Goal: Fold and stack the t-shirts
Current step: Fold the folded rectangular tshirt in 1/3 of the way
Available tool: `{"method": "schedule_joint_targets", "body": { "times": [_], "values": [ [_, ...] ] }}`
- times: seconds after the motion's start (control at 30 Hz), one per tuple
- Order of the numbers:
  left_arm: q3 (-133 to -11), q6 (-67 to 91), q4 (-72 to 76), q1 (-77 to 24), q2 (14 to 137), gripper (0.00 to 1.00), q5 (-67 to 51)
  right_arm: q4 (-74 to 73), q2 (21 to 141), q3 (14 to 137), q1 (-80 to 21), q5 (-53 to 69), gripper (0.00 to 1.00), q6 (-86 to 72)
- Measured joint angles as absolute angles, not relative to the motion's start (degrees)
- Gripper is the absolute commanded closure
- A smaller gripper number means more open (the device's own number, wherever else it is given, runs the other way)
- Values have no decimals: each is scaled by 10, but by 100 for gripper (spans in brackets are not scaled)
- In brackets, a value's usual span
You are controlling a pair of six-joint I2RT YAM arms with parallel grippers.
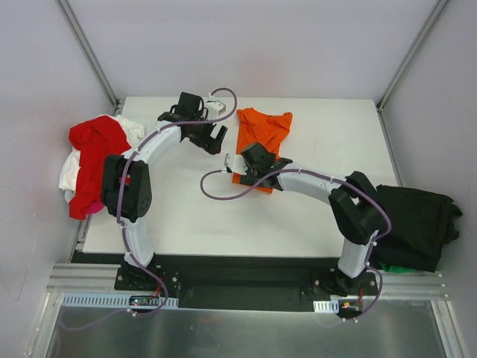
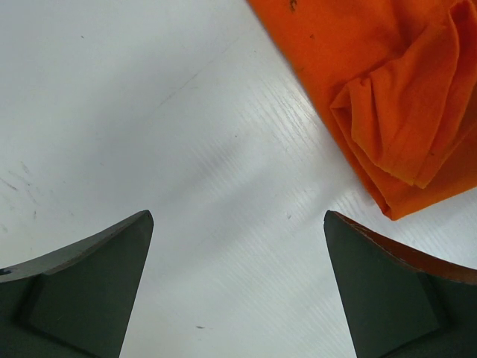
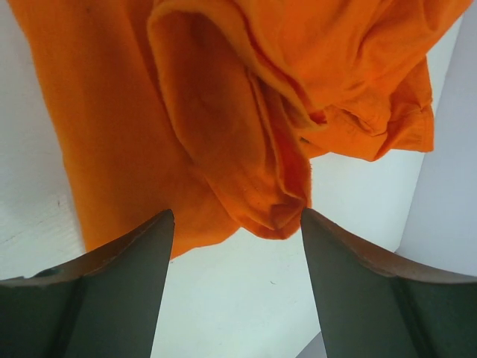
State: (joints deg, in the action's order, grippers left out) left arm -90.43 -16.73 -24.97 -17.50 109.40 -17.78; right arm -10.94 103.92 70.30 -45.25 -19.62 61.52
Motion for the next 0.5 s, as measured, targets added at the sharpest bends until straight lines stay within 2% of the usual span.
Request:
{"method": "schedule_joint_targets", "body": {
  "times": [0.5],
  "values": [
    [-897, -167, -242, -168, 1094, 1, -179, -107, 1075, 714, -447, -185, 33, 618]
  ]
}}
